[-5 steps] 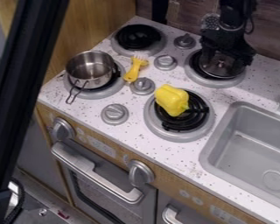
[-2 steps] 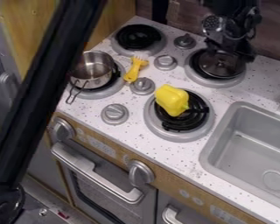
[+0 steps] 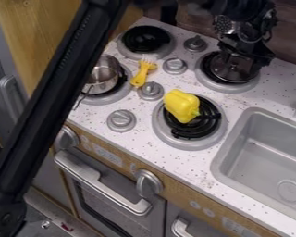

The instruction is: Put the silver lid on the silver pan

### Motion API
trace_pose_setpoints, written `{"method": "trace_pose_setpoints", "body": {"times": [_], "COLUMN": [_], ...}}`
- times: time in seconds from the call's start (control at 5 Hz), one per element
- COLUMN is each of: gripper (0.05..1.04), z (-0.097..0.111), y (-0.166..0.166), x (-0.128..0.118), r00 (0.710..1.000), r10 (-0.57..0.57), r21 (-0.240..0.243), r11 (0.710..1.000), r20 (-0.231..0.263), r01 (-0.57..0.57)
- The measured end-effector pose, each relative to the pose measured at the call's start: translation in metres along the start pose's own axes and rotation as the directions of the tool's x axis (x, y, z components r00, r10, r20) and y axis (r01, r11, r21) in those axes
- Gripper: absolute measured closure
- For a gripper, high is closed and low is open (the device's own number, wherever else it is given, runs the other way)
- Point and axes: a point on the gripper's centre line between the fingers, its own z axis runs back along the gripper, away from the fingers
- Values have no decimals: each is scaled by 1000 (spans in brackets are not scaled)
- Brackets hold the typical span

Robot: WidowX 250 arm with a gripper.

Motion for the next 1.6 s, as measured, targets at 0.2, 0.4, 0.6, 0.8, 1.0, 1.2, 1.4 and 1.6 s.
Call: {"method": "trace_pose_setpoints", "body": {"times": [0.2, 0.4, 0.6, 0.8, 1.0, 1.2, 1.4, 1.6], "gripper": [84, 84, 84, 135, 413, 703, 816, 817], "z": [-6, -15, -23, -24, -25, -25, -26, -25], "y": [2, 10, 14, 15, 16, 18, 18, 17], "x": [5, 9, 10, 13, 13, 10, 7, 4], "r00": [1000, 999, 998, 998, 998, 997, 997, 998], "r10": [28, 48, 61, 65, 67, 66, 59, 57], "r21": [-1, 9, 17, 21, 25, 30, 30, 19], "r11": [1000, 999, 998, 998, 997, 997, 998, 998], "r20": [-3, -18, -21, -21, -20, -40, -42, -39], "r01": [-28, -48, -60, -65, -67, -65, -57, -57]}}
